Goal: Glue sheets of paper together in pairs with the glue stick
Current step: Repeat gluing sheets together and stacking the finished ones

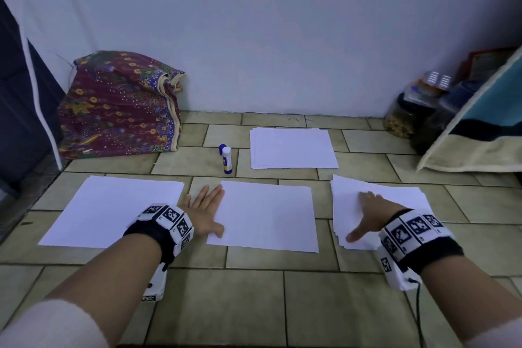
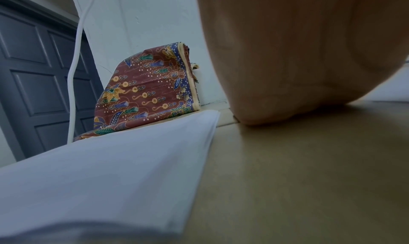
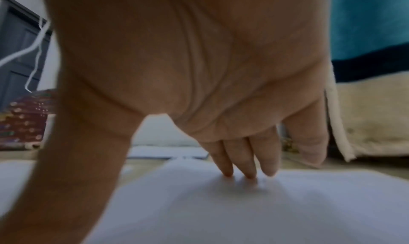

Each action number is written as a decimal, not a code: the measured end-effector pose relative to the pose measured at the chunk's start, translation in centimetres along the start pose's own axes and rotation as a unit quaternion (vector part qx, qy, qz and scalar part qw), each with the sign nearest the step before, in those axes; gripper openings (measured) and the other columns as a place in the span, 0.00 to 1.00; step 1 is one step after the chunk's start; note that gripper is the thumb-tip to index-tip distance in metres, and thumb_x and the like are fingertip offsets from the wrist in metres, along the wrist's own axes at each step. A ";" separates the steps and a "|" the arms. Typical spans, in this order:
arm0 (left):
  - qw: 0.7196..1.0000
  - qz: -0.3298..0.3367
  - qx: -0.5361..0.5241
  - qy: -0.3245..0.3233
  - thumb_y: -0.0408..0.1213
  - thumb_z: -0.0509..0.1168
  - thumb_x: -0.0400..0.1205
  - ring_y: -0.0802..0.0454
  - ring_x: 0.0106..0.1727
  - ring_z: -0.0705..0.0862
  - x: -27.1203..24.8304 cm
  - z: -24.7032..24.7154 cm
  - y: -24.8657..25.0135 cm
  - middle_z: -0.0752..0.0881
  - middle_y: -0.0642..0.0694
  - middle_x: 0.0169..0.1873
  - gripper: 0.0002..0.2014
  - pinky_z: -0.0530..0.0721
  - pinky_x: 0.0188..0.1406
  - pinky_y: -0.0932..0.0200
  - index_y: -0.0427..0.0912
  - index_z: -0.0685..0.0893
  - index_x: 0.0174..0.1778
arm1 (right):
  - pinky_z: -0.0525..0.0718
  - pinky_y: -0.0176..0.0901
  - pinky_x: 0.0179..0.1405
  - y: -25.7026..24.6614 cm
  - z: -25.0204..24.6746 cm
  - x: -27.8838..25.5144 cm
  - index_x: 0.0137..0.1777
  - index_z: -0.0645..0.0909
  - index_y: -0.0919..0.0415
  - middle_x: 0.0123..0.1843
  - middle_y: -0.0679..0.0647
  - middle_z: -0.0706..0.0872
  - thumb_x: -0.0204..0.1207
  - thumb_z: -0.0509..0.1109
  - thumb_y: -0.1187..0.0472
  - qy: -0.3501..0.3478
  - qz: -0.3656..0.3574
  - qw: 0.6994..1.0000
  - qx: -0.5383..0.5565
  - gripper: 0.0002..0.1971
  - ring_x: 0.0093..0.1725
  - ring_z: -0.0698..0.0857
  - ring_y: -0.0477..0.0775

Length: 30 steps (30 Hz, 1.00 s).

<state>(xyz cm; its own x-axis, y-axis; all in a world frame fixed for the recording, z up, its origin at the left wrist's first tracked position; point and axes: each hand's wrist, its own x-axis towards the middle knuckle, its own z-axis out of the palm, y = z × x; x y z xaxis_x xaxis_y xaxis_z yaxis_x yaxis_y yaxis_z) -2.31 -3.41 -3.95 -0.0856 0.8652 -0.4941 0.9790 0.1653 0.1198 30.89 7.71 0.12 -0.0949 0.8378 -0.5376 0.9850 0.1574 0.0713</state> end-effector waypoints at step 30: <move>1.000 0.009 -0.008 -0.028 0.75 0.61 0.55 0.47 0.82 0.28 0.1 0.3 -0.1 0.31 0.51 0.82 0.70 0.36 0.79 0.33 0.44 0.32 0.83 | 0.64 0.60 0.76 -17.4 -1.3 -4.3 0.76 0.60 0.66 0.71 0.63 0.76 0.83 0.60 0.48 0.071 -0.159 0.974 0.142 0.28 0.70 0.75 0.64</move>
<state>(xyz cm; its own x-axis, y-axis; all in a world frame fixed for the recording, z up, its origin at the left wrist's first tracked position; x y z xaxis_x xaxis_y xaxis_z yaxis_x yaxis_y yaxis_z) -2.35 -3.50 -4.27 -0.0566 0.8406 -0.5387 0.9773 0.1569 0.1422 13.96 2.08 2.30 -0.4017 0.8367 -0.3722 0.9006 0.2872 -0.3263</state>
